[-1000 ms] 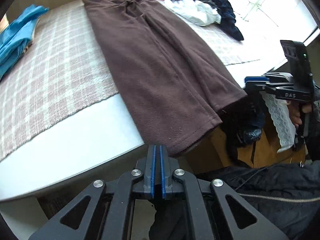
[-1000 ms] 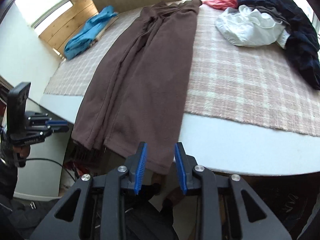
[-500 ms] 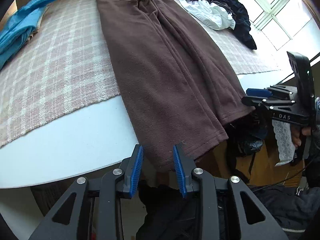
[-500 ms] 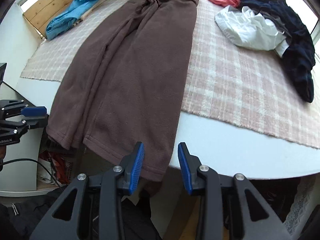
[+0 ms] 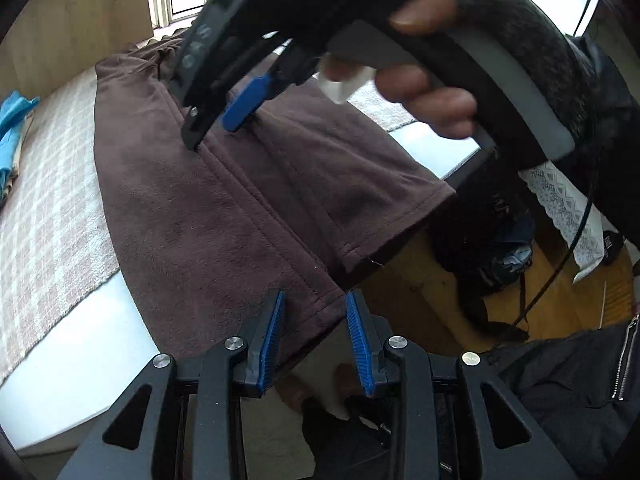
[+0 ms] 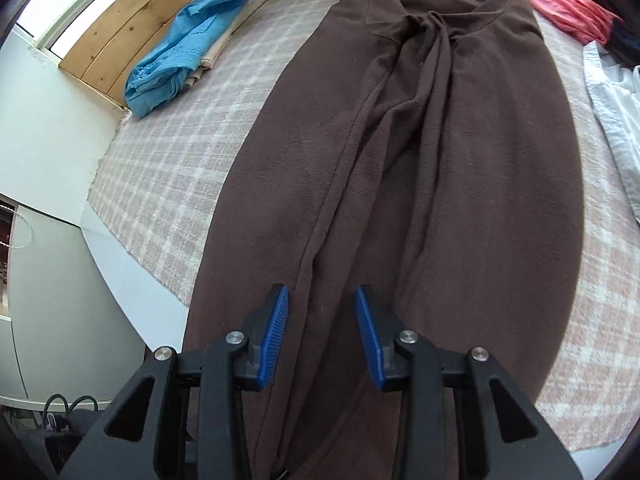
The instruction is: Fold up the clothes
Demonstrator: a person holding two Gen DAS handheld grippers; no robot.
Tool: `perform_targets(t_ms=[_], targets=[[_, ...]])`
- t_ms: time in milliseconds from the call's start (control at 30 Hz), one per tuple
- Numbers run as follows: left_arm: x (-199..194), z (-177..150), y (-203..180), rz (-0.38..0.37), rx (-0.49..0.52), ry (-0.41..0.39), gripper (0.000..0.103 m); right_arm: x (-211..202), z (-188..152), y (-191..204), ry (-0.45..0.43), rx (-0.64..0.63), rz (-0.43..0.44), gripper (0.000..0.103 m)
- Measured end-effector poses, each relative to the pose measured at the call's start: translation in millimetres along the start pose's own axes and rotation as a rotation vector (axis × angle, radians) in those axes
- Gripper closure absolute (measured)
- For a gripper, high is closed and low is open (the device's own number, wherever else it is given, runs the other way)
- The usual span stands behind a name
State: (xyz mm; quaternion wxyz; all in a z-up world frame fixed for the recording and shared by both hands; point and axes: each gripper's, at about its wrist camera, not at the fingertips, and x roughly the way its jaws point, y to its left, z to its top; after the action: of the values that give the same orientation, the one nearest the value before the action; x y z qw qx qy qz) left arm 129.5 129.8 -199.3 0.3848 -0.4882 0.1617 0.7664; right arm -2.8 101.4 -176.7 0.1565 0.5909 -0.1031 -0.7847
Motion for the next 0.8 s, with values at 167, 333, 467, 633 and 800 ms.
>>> perform_targets(t_ms=[167, 333, 467, 633, 800], targets=[[-1.9, -4.9, 14.9, -0.057, -0.032, -0.038, 0.103, 4.3, 5.0, 7.7, -0.012, -0.058, -0.017, 0.092], [-9.3, -1.8, 4.0, -0.119, 0.019, -0.038, 0.103, -9.2, 3.1, 5.0, -0.009, -0.071, -0.02, 0.097], [-3.3, 2.5, -6.7, -0.143, 0.059, -0.029, 0.103, -10.2, 2.3, -7.3, -0.007, -0.065, -0.112, 0.099], [-21.8, -10.2, 6.9, -0.16, 0.007, -0.04, 0.101, -24.6, -2.3, -28.7, -0.03, 0.041, 0.009, 0.087], [-41.9, -48.5, 51.8, -0.076, -0.201, 0.003, 0.084, -58.8, -32.1, -22.3, -0.083, -0.021, -0.045, 0.072]])
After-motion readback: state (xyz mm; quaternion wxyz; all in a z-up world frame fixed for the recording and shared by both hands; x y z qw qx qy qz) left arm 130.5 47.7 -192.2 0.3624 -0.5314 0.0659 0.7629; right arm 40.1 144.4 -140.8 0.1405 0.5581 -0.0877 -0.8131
